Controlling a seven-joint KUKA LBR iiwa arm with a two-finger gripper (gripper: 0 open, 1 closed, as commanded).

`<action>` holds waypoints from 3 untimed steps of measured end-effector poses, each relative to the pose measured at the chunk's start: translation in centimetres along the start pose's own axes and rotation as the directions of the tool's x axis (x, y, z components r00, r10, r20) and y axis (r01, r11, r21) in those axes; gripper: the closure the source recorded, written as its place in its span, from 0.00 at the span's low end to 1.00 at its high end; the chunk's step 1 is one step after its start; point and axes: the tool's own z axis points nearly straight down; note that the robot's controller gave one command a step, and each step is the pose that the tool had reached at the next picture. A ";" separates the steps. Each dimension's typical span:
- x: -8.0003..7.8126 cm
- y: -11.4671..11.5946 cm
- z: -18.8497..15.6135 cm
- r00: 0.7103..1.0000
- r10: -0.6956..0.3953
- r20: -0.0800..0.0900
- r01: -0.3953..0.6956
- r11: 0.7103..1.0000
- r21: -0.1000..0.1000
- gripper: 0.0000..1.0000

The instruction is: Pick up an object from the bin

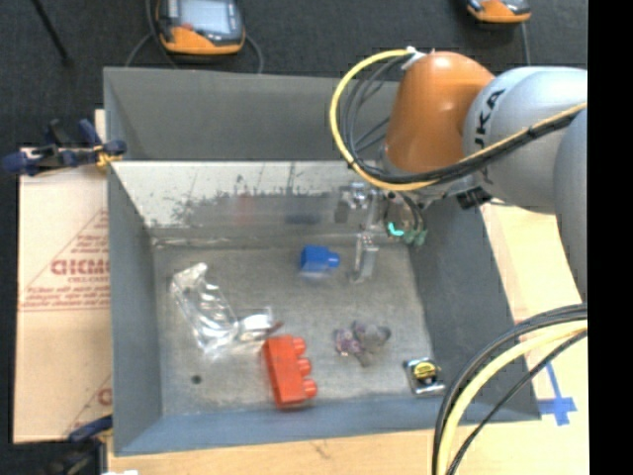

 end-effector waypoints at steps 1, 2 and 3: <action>10.0 -7.7 3.3 0.996 -0.084 -0.003 0.084 0.996 0.003 0.00; 10.8 -4.8 7.9 0.974 -0.229 0.005 0.229 0.974 0.002 0.00; 10.8 -4.8 7.8 0.973 -0.230 0.007 0.229 0.973 0.003 1.00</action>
Offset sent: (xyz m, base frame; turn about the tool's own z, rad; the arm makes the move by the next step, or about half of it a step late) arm -0.0970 -0.0702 -0.0307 -0.0920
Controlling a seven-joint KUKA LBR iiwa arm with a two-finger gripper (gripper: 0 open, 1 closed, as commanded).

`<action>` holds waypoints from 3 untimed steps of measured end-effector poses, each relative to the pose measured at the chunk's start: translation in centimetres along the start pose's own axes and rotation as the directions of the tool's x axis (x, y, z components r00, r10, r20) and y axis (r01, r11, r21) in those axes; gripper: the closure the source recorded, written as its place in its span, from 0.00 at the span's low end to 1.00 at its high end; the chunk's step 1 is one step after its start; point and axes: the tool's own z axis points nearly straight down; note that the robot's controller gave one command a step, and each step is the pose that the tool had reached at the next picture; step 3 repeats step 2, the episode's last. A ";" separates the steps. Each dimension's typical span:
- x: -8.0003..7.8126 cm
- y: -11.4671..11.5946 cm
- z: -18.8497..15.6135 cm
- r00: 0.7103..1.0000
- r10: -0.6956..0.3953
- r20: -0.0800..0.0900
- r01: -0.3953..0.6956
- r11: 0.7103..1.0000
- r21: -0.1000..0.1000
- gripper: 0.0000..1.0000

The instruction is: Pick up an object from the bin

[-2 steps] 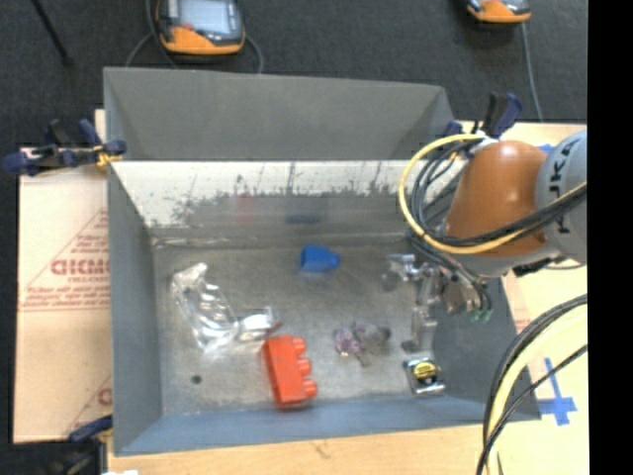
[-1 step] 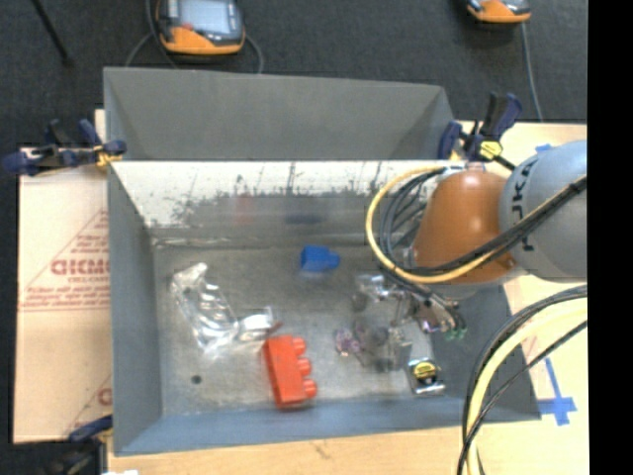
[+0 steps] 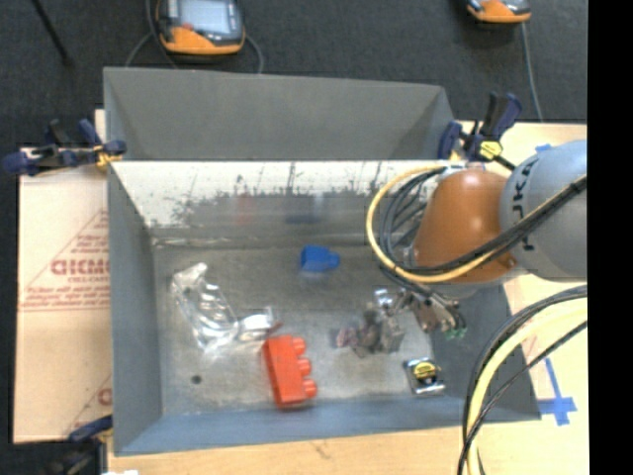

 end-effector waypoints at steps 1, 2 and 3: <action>-5.5 -3.6 -4.9 0.940 -0.342 0.004 0.342 0.940 0.002 1.00; -4.4 -3.7 -16.9 0.968 -0.251 0.008 0.251 0.968 0.005 1.00; -4.4 -3.7 -16.9 0.968 -0.251 0.008 0.251 0.968 0.005 1.00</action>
Offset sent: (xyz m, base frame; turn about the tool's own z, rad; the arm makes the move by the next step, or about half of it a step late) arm 0.0591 -0.0211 0.0468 -0.3517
